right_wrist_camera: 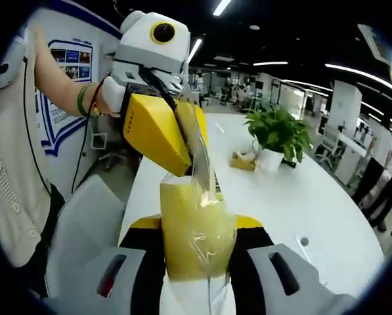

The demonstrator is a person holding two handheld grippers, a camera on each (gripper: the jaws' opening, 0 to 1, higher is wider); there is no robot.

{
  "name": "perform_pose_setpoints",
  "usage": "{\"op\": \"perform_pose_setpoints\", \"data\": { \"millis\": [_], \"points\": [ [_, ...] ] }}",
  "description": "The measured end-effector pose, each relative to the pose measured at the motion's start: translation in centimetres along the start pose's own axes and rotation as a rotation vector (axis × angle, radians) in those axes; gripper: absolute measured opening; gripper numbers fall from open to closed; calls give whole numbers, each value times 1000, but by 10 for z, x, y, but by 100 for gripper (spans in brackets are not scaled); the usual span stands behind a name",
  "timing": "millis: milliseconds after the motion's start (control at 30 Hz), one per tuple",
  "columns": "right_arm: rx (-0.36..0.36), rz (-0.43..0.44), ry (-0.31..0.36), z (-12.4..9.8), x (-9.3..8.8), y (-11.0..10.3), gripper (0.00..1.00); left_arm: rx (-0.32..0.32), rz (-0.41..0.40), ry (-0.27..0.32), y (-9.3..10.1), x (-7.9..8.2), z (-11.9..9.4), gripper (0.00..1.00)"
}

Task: Compare the silicone blocks by pressing each to a similar depth, holding the contact briefly, and releasing to observe deformation and rebound differences across the visible hardness samples.

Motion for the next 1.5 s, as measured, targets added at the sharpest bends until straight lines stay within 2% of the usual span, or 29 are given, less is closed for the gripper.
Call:
{"op": "perform_pose_setpoints", "data": {
  "millis": [100, 267, 300, 500, 600, 733, 900, 1500],
  "points": [
    [-5, -15, -8, 0, 3, -4, 25, -7, 9, 0, 2, 1, -1, 0],
    [23, 24, -14, -2, 5, -8, 18, -22, 50, -2, 10, 1, -5, 0],
    [35, 50, -31, -2, 4, -10, 18, -26, 60, -5, 10, 1, -5, 0],
    [27, 55, -86, -4, 5, -14, 14, -24, 68, -19, 15, -2, -6, 0],
    [18, 54, -103, -6, 6, -15, 13, -24, 76, -19, 18, -2, -7, 0],
    [10, 6, -96, -8, 9, -16, 12, -32, 85, -14, 20, 0, -8, 0],
    [-5, 3, -119, -10, 11, -17, 11, -31, 107, -11, 21, 1, -8, 0],
    [23, 38, -151, -7, 10, -22, 12, -39, 127, -24, 22, -2, -11, 0]
  ]
}}
Point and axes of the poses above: the point that each gripper's makers call its tool centre point, and the gripper's own axes: z roughly forward along the fingers, y roughly to its right, x roughly out of its top, the point moved 10 cm from there along -z, roughly backward along the fingers, and after that the axes turned 8 degrees about y, right-handed, at the moved point
